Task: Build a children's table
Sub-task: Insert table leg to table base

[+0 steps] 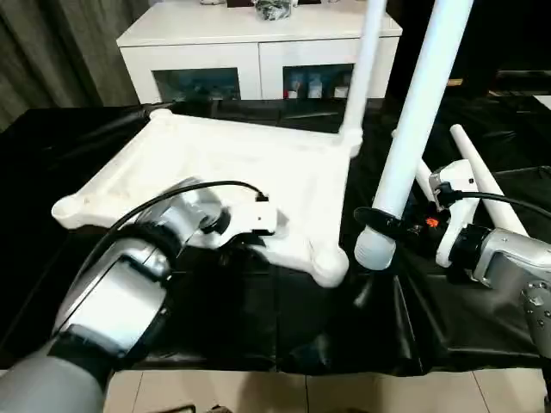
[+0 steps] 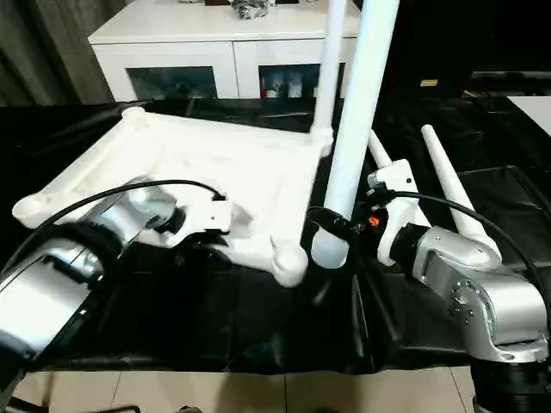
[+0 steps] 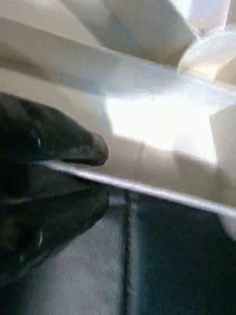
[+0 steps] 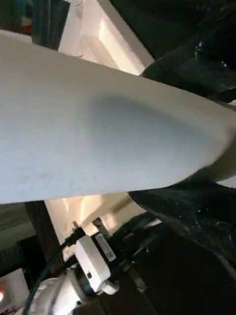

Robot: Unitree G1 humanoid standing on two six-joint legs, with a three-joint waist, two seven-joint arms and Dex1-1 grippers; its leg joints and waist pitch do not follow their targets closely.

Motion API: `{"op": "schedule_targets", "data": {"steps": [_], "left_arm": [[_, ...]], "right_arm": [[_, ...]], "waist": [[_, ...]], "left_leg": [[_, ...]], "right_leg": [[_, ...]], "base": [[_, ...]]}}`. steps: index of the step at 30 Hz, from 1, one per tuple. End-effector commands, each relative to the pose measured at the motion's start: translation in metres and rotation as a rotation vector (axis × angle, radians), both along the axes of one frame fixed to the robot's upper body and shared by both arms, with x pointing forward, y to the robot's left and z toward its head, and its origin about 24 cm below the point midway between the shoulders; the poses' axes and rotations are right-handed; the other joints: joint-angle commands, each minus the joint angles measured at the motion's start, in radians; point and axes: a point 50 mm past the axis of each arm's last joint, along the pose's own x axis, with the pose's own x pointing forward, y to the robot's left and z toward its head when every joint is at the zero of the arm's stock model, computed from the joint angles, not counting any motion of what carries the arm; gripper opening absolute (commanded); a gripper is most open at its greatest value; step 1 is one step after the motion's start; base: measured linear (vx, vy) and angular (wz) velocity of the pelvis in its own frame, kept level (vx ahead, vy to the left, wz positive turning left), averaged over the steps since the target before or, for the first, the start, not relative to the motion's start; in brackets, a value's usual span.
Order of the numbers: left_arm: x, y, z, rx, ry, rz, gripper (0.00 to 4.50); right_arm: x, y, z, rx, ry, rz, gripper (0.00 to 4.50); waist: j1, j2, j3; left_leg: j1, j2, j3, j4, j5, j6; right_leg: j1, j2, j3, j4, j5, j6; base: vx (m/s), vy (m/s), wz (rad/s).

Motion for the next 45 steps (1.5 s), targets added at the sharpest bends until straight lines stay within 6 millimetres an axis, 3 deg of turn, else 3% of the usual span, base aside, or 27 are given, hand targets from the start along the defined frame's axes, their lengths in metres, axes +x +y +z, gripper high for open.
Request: {"op": "schedule_targets", "data": {"steps": [1,5,6,7,10,14,16,18,21,22,23,24,25,26,27,28,29,30,31,32,33,34,35,36,37,41,45], "left_arm": [[-0.017,0.011,-0.026,0.003,0.138,0.047,0.76],[-0.026,0.021,-0.041,-0.057,0.142,0.195,0.51],[-0.028,0.023,-0.043,-0.065,0.136,0.231,0.47],[-0.029,0.024,-0.044,-0.063,0.13,0.244,0.45],[-0.035,0.028,-0.05,-0.04,0.087,0.309,0.37],[-0.048,0.033,-0.053,0.011,0.031,0.372,0.24],[-0.049,0.034,-0.05,0.032,-0.02,0.401,0.19],[-0.053,0.025,-0.041,-0.034,-0.077,0.37,0.12],[-0.053,0.023,-0.039,-0.053,-0.087,0.36,0.05],[-0.053,0.019,-0.035,-0.065,-0.116,0.33,0.02],[-0.054,0.012,-0.029,-0.081,-0.164,0.274,0.0],[-0.054,0.012,-0.029,-0.081,-0.164,0.274,0.0],[-0.052,0.007,-0.022,-0.087,-0.196,0.266,0.0],[-0.05,0.005,-0.019,-0.095,-0.205,0.262,0.0],[-0.049,0.003,-0.017,-0.102,-0.212,0.268,0.0],[-0.044,0.001,-0.012,-0.117,-0.236,0.283,0.3],[-0.04,0.0,-0.009,-0.145,-0.234,0.297,0.49],[-0.038,-0.001,-0.007,-0.158,-0.227,0.302,0.61],[-0.036,-0.002,-0.004,-0.175,-0.213,0.303,0.61],[-0.034,-0.003,-0.001,-0.184,-0.224,0.305,0.65],[-0.034,-0.003,-0.001,-0.184,-0.224,0.305,0.73],[-0.029,-0.005,0.003,-0.186,-0.251,0.295,0.85],[-0.029,-0.005,0.003,-0.186,-0.251,0.295,0.96],[-0.027,-0.007,0.005,-0.183,-0.266,0.283,1.01],[-0.024,-0.01,0.007,-0.189,-0.262,0.284,1.03],[-0.02,-0.015,0.009,-0.187,-0.269,0.266,1.03],[-0.015,-0.023,0.008,-0.197,-0.274,0.272,1.03]], "right_arm": [[0.001,0.003,-0.002,0.004,-0.008,0.004,1.84],[0.004,0.006,-0.003,0.012,-0.008,0.009,1.84],[0.004,0.007,-0.003,0.014,-0.008,0.01,1.84],[0.005,0.007,-0.003,0.014,-0.009,0.011,1.84],[0.006,0.008,-0.004,0.015,-0.009,0.012,1.84],[0.01,0.01,-0.004,0.02,-0.019,-0.004,1.84],[0.012,0.009,-0.004,0.024,-0.021,-0.022,1.84],[0.013,0.01,-0.006,0.039,-0.018,-0.035,1.84],[0.014,0.01,-0.006,0.04,-0.017,-0.039,1.84],[0.015,0.01,-0.006,0.041,-0.019,-0.049,1.84],[0.02,0.008,-0.006,0.053,-0.025,-0.079,1.84],[0.02,0.008,-0.006,0.053,-0.025,-0.079,1.84],[0.024,0.007,-0.004,0.067,-0.031,-0.101,1.84],[0.025,0.006,-0.004,0.07,-0.033,-0.106,1.84],[0.026,0.006,-0.003,0.071,-0.034,-0.107,1.84],[0.028,0.006,-0.002,0.07,-0.037,-0.106,1.84],[0.029,0.006,-0.001,0.07,-0.039,-0.105,1.84],[0.029,0.007,-0.001,0.07,-0.04,-0.104,1.84],[0.03,0.007,0.0,0.072,-0.042,-0.099,1.84],[0.03,0.007,0.0,0.072,-0.043,-0.098,1.84],[0.03,0.007,0.0,0.072,-0.043,-0.098,1.84],[0.031,0.007,0.0,0.071,-0.044,-0.096,1.84],[0.031,0.007,0.0,0.071,-0.044,-0.096,1.84],[0.031,0.007,0.0,0.07,-0.044,-0.095,1.84],[0.031,0.008,0.001,0.072,-0.044,-0.094,1.84],[0.031,0.009,0.0,0.07,-0.043,-0.089,1.84],[0.03,0.006,0.0,0.066,-0.043,-0.099,1.84]], "waist": [[0.005,-0.03,-0.062],[0.001,-0.033,-0.054],[-0.002,-0.047,-0.051],[0.001,-0.039,-0.056],[-0.012,-0.052,-0.048],[-0.042,-0.043,-0.041],[-0.057,-0.042,-0.038],[-0.08,-0.038,-0.035],[-0.121,-0.014,-0.021],[-0.123,-0.002,-0.017],[-0.1,-0.001,-0.003],[-0.05,0.011,-0.008],[-0.032,-0.023,-0.009],[-0.039,-0.126,0.003],[-0.054,-0.084,-0.012],[-0.028,-0.093,-0.021],[0.011,-0.067,-0.052],[0.011,-0.067,-0.052],[-0.011,-0.065,-0.06],[-0.012,-0.065,-0.052],[-0.02,-0.076,-0.034],[-0.026,-0.08,-0.034],[-0.026,-0.077,-0.035],[-0.025,-0.075,-0.038],[-0.028,-0.07,-0.038],[-0.033,-0.063,-0.045],[-0.038,-0.063,-0.045]], "left_leg": [[0.02,0.037,-0.014,-0.079,-0.243,0.051],[0.018,0.04,-0.018,-0.088,-0.279,0.036],[0.02,0.036,-0.014,-0.088,-0.297,0.037],[0.025,0.039,-0.019,-0.088,-0.301,0.028],[0.018,0.034,-0.025,-0.099,-0.343,0.02],[0.017,0.029,-0.036,-0.099,-0.418,-0.001],[0.03,0.021,-0.039,-0.092,-0.467,-0.008],[0.02,0.022,-0.053,-0.1,-0.525,-0.013],[0.041,0.037,-0.081,-0.122,-0.748,-0.032],[0.006,0.069,-0.101,-0.173,-0.863,-0.052],[-0.041,0.094,-0.099,-0.243,-0.955,-0.066],[-0.051,0.076,-0.045,-0.278,-1.004,-0.078],[-0.014,0.062,-0.02,-0.269,-0.902,-0.077],[0.202,-0.055,0.02,0.107,-0.474,-0.063],[0.167,-0.078,-0.044,0.129,-0.291,-0.017],[0.019,-0.055,-0.072,0.056,-0.16,0.029],[0.06,-0.01,-0.055,-0.049,-0.082,0.023],[0.06,-0.01,-0.055,-0.049,-0.082,0.023],[0.089,0.003,-0.03,-0.075,-0.065,0.053],[0.089,0.007,-0.016,-0.08,-0.107,0.066],[0.087,0.005,-0.002,-0.078,-0.279,0.066],[0.095,-0.003,-0.001,-0.064,-0.367,0.045],[0.094,-0.004,-0.002,-0.062,-0.373,0.042],[0.09,-0.002,-0.004,-0.063,-0.365,0.041],[0.067,0.006,-0.011,-0.074,-0.332,0.048],[0.038,0.019,-0.021,-0.087,-0.279,0.045],[0.037,0.012,-0.018,-0.082,-0.284,0.048]], "right_leg": [[0.045,-0.068,0.039,-0.085,-0.329,-0.236],[0.045,-0.073,0.038,-0.087,-0.399,-0.212],[0.041,-0.069,0.037,-0.095,-0.442,-0.199],[0.043,-0.074,0.039,-0.088,-0.45,-0.196],[0.042,-0.073,0.029,-0.106,-0.586,-0.121],[0.032,-0.075,0.018,-0.118,-0.695,-0.073],[0.021,-0.073,0.01,-0.136,-0.763,-0.04],[0.032,-0.071,-0.012,-0.144,-0.78,-0.008],[0.044,-0.056,-0.071,-0.16,-0.713,0.006],[0.098,-0.052,-0.065,-0.081,-0.544,-0.023],[0.139,-0.038,-0.054,0.032,-0.43,-0.044],[0.126,-0.014,-0.047,0.096,-0.179,-0.066],[0.104,-0.009,0.005,0.093,-0.411,-0.038],[-0.165,-0.06,-0.012,-0.253,-1.146,0.052],[-0.133,-0.114,0.055,-0.215,-1.188,0.013],[0.053,-0.149,0.105,-0.149,-1.024,-0.005],[0.04,-0.072,0.096,-0.088,-0.611,-0.064],[0.04,-0.072,0.096,-0.088,-0.611,-0.064],[0.027,-0.024,0.071,-0.044,-0.128,-0.203],[0.021,-0.019,0.069,-0.061,-0.108,-0.236],[0.01,-0.013,0.063,-0.095,-0.323,-0.235],[-0.004,-0.019,0.056,-0.117,-0.559,-0.179],[-0.01,-0.02,0.054,-0.125,-0.617,-0.149],[-0.009,-0.023,0.054,-0.128,-0.635,-0.128],[0.002,-0.03,0.041,-0.135,-0.638,-0.084],[0.028,-0.044,0.022,-0.13,-0.521,-0.085],[0.025,-0.047,0.012,-0.143,-0.55,-0.074]], "base": [[0.0,0.0,0.0],[0.0,0.0,0.0],[0.0,0.0,0.0],[0.0,0.0,0.0],[0.0,0.0,0.0],[0.0,0.0,0.0],[0.0,0.0,0.0],[-0.018,0.014,-0.09],[0.0,0.0,0.0],[-0.099,0.026,-0.1],[-0.099,0.026,-0.1],[-0.111,-0.003,-0.02],[-0.046,-0.093,0.16],[-0.046,-0.093,0.16],[0.13,-0.086,0.1],[0.221,0.011,-0.12],[0.221,0.011,-0.12],[0.036,-0.057,0.19],[-0.058,-0.097,0.47],[-0.058,-0.097,0.47],[-0.019,-0.045,0.3],[-0.016,-0.028,0.22],[-0.016,-0.028,0.22],[0.0,0.0,0.0],[0.0,0.0,0.0],[0.0,0.0,0.0],[0.0,0.0,0.0]]}}
